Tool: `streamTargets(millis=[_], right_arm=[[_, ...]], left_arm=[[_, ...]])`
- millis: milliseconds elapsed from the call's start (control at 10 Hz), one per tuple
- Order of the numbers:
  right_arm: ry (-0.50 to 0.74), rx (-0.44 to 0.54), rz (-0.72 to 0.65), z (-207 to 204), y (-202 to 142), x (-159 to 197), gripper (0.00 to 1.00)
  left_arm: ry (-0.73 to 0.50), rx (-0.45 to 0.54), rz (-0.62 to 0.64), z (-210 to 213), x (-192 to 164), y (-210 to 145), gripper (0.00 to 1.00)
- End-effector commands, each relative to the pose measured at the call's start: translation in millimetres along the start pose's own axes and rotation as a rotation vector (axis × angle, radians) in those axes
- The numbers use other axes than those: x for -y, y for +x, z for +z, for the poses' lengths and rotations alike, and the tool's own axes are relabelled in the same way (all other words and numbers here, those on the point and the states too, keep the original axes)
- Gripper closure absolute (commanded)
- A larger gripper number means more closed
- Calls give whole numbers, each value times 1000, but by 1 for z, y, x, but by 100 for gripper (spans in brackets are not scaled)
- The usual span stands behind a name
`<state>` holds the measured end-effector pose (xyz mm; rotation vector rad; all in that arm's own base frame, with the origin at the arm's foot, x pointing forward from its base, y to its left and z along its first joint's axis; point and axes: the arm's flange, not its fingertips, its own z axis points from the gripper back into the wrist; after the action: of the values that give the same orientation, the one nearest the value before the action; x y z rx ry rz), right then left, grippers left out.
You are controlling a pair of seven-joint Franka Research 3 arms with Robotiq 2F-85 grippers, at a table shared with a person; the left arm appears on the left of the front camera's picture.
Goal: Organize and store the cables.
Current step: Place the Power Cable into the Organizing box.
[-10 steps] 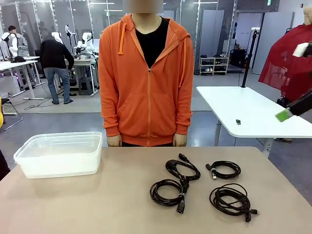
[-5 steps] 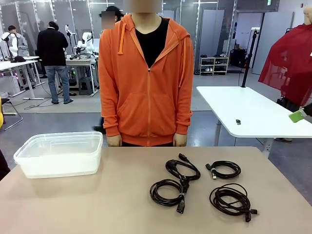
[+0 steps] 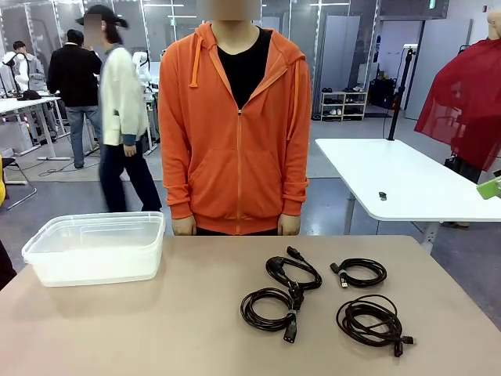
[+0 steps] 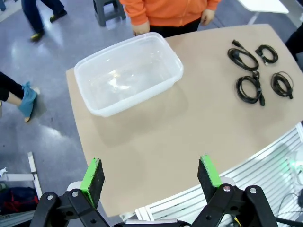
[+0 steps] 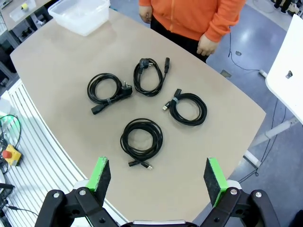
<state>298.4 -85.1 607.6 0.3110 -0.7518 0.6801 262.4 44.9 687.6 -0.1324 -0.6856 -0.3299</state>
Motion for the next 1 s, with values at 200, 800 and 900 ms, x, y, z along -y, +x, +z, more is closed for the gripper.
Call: streamTargets(millis=[200, 800, 900], right_arm=[[6, 1, 13, -1, -5, 3, 0], [-17, -32, -43, 13, -35, 12, 0], [-2, -21, -50, 12, -35, 12, 0]], left_arm=[[-1, -20, 41, -10, 0, -4, 0], [1, -29, 20, -14, -3, -7, 0], [1, -29, 20, -14, -3, -7, 0]])
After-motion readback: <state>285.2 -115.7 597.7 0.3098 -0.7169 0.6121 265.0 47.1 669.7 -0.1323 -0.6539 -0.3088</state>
